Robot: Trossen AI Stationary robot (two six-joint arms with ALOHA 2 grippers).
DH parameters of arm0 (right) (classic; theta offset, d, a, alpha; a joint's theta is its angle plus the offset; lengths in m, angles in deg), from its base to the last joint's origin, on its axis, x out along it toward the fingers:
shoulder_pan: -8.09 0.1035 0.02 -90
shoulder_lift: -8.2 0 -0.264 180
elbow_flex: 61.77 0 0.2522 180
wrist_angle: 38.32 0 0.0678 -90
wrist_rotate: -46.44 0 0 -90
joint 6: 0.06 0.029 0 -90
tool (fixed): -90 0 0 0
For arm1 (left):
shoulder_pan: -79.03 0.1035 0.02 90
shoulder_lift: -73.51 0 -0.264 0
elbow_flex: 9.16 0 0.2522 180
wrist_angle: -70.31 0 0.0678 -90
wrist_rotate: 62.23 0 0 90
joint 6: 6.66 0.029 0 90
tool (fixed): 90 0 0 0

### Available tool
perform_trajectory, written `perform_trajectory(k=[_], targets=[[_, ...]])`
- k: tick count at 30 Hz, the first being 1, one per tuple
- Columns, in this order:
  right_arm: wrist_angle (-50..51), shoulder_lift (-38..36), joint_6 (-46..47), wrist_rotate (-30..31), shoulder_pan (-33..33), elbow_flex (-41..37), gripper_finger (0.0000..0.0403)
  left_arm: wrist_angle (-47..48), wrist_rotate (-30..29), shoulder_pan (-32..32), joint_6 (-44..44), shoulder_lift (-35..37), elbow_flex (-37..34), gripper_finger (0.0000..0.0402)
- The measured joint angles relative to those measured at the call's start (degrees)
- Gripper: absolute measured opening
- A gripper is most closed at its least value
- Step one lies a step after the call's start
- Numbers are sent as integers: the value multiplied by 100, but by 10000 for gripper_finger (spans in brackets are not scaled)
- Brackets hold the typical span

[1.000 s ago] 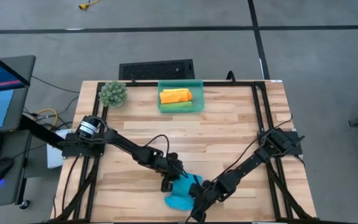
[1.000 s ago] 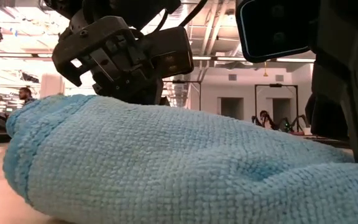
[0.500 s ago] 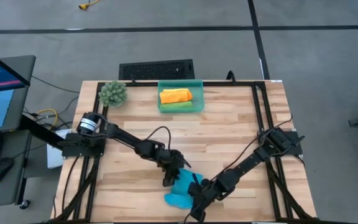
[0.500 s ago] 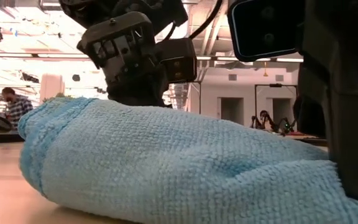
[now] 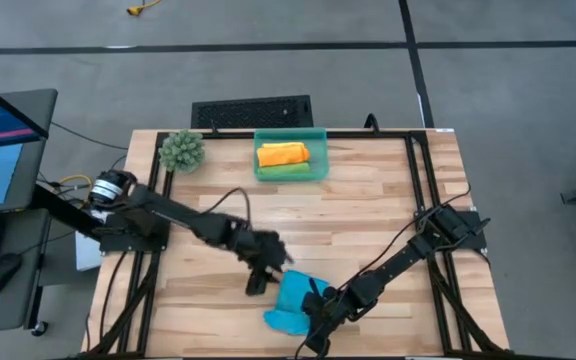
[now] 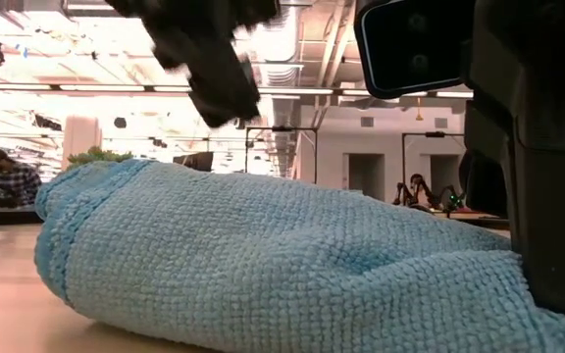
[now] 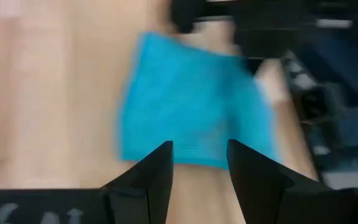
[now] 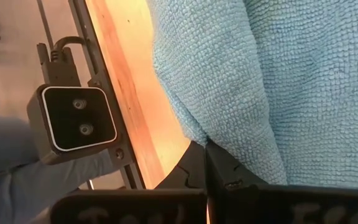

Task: Roll microfiber towels into tight, uniform cylinder then place into a basket
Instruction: Roll the blue towel

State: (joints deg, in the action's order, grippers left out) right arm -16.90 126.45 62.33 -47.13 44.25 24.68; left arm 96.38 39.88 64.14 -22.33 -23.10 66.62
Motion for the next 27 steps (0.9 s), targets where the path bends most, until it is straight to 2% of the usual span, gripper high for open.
perform_trajectory(k=[4,9,11,16,19,27], targets=[[-13,0,4,-67,-25,0,4,-295,-327,-634,217,90,0,143],[-20,0,12,-96,-47,0,4,-528,-1550,-1453,881,-66,-7,143],[-11,0,44,-121,-65,0,4,-836,-1819,-1641,1078,-209,7,143],[-22,0,59,-245,-89,0,4,-1074,-1708,-1866,1056,-787,6,143],[-24,0,59,-258,-102,0,4,-1112,-1993,-1937,770,-1025,4,143],[-26,0,61,-258,-102,0,4,-1356,-2120,-2108,871,-1143,9,143]])
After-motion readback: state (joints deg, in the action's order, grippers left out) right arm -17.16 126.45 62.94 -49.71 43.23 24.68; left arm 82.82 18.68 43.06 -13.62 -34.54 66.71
